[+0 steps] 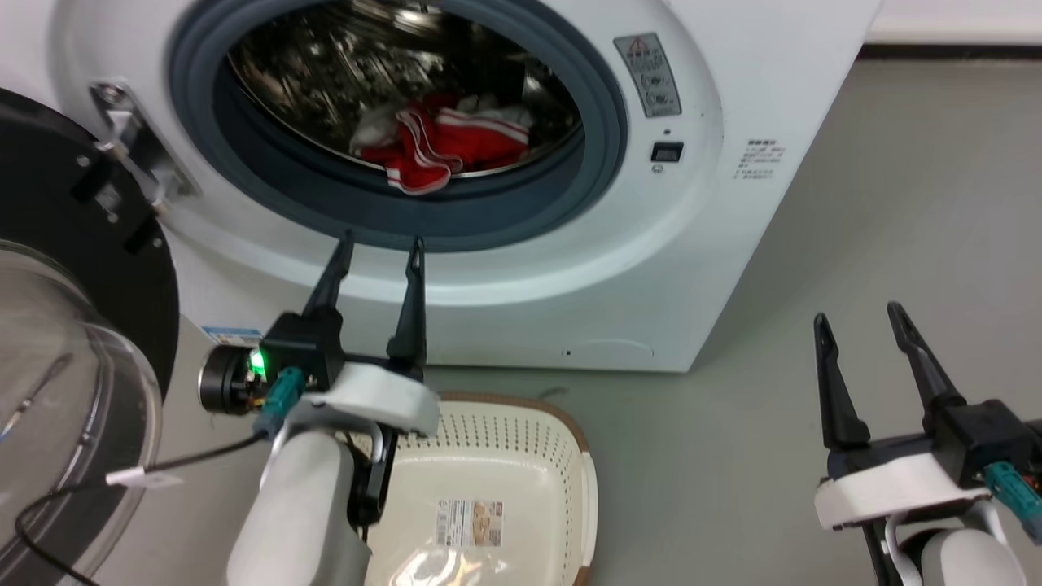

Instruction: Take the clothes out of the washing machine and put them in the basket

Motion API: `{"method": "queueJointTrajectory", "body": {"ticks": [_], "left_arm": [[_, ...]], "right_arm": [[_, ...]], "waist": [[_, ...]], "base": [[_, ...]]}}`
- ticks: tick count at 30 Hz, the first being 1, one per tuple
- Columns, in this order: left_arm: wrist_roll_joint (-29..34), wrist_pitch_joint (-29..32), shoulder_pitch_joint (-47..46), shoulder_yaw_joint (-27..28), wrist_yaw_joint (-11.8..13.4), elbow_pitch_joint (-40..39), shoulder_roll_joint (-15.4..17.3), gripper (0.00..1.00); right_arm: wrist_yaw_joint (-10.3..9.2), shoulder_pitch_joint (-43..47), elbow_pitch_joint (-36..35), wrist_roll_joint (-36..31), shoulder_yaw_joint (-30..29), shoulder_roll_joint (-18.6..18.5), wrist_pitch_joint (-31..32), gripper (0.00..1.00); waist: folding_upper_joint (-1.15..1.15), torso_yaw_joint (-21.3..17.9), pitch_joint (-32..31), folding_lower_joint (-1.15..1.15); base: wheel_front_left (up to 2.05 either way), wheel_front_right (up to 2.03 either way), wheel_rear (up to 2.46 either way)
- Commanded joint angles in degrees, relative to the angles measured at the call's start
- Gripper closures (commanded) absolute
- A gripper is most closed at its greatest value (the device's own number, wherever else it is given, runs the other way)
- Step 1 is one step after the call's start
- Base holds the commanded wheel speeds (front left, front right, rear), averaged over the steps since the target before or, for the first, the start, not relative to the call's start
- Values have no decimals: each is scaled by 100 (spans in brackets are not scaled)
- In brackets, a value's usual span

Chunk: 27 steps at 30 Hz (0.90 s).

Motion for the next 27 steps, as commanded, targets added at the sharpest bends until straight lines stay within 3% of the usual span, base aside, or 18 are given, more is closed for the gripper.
{"method": "queueJointTrajectory", "body": {"ticks": [1,17,27], "left_arm": [[41,-15,-232,47,34,52,6,0],[293,-14,-2161,542,-14,1251,323,0],[356,81,-3842,662,-81,2884,868,0]], "right_arm": [[-2,-170,-58,47,34,1,-23,0],[-2,-968,77,292,435,3,-229,0],[-2,-1295,378,527,723,5,-308,0]], "waist": [[0,-108,424,0],[0,-702,1779,0],[0,-1138,2143,0]], "base": [[0,0,0],[0,0,0],[0,0,0]]}}
